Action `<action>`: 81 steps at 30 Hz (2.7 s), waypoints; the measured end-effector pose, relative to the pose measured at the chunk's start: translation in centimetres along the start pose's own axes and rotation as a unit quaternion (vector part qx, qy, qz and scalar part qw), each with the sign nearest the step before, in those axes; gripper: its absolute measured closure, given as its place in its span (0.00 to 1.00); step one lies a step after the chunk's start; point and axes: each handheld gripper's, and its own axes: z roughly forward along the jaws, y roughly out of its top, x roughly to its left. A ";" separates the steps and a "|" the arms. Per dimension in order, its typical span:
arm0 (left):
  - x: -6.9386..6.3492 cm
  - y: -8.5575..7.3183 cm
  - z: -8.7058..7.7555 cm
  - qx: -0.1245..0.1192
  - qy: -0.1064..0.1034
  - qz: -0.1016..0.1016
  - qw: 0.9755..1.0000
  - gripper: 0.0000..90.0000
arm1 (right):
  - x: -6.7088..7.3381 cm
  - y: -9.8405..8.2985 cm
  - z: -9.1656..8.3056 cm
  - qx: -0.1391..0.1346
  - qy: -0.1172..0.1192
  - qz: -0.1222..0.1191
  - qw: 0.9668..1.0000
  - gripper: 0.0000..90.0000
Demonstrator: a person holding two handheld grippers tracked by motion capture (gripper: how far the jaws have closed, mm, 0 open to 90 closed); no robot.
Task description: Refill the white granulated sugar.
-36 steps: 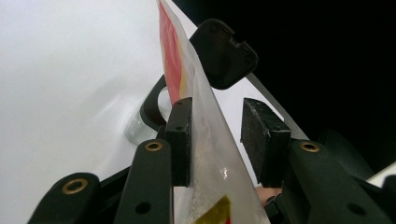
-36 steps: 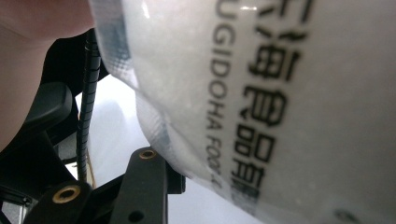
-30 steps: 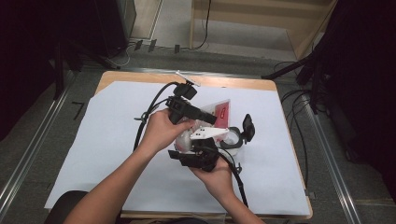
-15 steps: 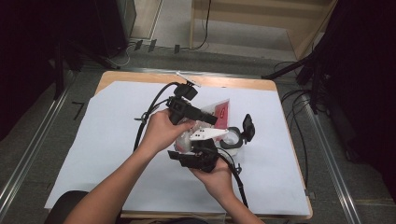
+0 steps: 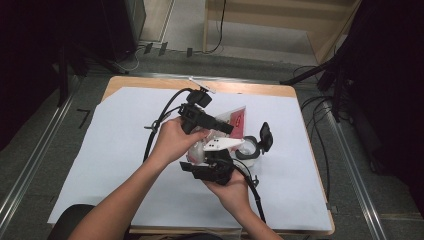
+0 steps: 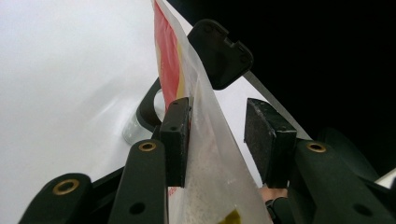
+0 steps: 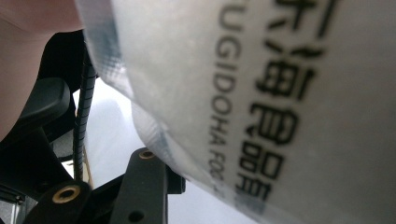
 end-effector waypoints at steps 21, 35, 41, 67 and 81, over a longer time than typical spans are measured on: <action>-0.2 -0.1 0.1 -0.004 0.005 -0.003 1.000 0.71 | 0.0 -0.1 -0.1 0.003 -0.004 -0.003 1.000 0.71; -0.2 0.7 0.7 -0.002 0.003 -0.004 1.000 0.70 | -0.7 0.1 -0.5 -0.001 -0.001 0.006 1.000 0.71; -0.2 0.8 0.9 -0.003 -0.001 -0.004 1.000 0.70 | -0.8 0.1 -0.7 0.000 -0.004 0.007 1.000 0.71; -0.3 0.5 0.6 -0.002 0.011 0.000 1.000 0.72 | -0.5 0.1 -0.7 -0.001 -0.001 0.016 1.000 0.71; -0.3 0.6 0.6 0.006 0.024 -0.012 1.000 0.80 | -0.4 0.1 -0.6 0.000 0.000 0.017 1.000 0.71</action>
